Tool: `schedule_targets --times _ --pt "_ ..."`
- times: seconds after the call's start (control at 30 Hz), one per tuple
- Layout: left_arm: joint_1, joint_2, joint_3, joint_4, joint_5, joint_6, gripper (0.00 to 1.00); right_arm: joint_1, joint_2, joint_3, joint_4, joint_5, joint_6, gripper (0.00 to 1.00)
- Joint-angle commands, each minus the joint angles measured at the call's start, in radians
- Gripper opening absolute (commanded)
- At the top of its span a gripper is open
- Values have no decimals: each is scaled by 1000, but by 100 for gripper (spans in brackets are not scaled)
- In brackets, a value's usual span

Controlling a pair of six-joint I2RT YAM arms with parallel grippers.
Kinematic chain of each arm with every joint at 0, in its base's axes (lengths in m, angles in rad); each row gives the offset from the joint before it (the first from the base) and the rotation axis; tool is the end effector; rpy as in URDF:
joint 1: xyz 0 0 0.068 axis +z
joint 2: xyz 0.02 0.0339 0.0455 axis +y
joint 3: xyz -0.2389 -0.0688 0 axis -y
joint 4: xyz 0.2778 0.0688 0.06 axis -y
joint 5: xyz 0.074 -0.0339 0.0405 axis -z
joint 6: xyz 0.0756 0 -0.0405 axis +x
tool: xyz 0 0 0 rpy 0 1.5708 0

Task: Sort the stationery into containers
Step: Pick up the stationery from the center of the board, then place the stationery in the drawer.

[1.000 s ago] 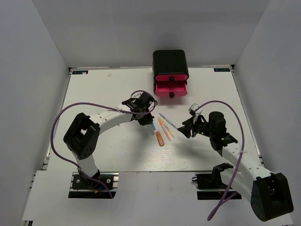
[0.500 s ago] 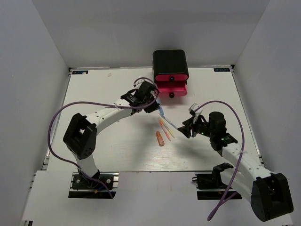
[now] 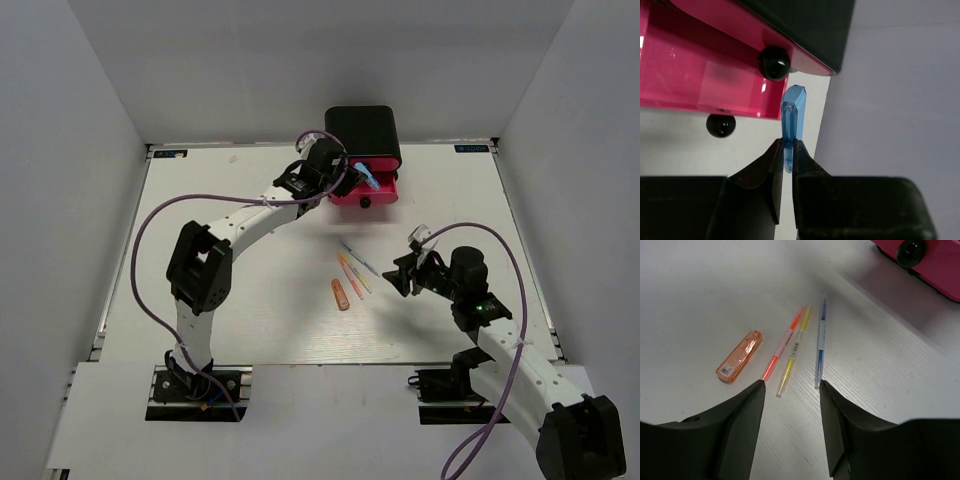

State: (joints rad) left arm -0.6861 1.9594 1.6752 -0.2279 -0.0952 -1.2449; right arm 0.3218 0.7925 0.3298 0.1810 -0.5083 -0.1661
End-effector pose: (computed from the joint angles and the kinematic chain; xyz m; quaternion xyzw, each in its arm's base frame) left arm 0.4101 -0.3265 0.2412 -0.2609 0.8221 -0.3914 0.3208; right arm 0.2371 0.1178 0.1744 -0.3335 0.7143 0.2456 0.5641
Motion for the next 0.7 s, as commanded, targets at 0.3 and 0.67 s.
schedule_targets --times 0.3,0.67 --pt "20 44 34 22 -24 -149 13 -3 -81 -44 -11 50 -10 55" --pt "30 64 34 -25 -60 -258 12 -3 -72 -44 -8 54 -10 55"
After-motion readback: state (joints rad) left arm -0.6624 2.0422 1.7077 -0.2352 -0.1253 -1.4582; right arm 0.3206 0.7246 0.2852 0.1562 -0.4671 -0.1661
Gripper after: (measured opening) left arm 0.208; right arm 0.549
